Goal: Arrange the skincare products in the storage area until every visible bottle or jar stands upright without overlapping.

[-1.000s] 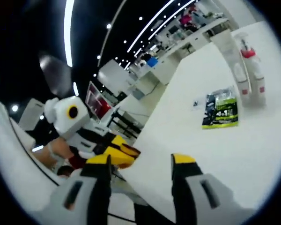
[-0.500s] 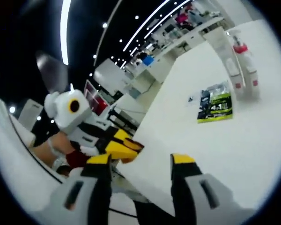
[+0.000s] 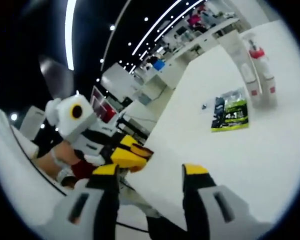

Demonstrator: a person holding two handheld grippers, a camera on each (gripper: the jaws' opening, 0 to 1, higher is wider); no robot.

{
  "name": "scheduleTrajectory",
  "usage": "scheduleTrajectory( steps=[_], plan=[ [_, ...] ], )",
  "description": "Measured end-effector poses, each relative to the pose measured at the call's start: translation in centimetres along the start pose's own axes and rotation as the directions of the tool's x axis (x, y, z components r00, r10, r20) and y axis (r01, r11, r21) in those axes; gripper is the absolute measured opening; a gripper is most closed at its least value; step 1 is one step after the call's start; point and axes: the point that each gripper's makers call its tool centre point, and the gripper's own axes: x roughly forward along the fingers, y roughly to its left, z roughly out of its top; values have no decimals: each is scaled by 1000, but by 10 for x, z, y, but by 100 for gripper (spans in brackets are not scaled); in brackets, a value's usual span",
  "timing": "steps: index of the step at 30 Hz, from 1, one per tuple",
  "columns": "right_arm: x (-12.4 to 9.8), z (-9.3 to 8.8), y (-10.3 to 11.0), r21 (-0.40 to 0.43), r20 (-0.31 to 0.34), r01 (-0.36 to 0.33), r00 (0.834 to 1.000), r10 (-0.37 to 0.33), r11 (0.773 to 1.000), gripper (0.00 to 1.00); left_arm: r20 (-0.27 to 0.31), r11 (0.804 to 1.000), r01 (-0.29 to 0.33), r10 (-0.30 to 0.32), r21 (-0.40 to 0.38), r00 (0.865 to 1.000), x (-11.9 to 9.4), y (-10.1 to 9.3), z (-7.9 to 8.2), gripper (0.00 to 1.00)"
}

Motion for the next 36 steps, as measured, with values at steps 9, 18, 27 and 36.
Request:
scheduleTrajectory(
  steps=[9, 18, 27, 36],
  plan=[
    [18, 2, 10, 33, -18, -65, 998, 66, 997, 50, 25, 1000, -27, 27, -15, 999, -11, 2, -3, 2],
    [31, 4, 19, 79, -38, -119, 992, 123, 990, 49, 39, 997, -61, 63, -48, 997, -16, 15, -8, 2],
    [30, 12, 32, 143, -24, -182, 982, 187, 973, 39, 91, 997, -76, 73, 30, 993, -19, 19, 4, 2],
    [22, 24, 29, 210, 64, -167, 986, 157, 963, 34, 106, 991, -80, 69, 104, 992, -19, 13, 13, 2]
  ],
)
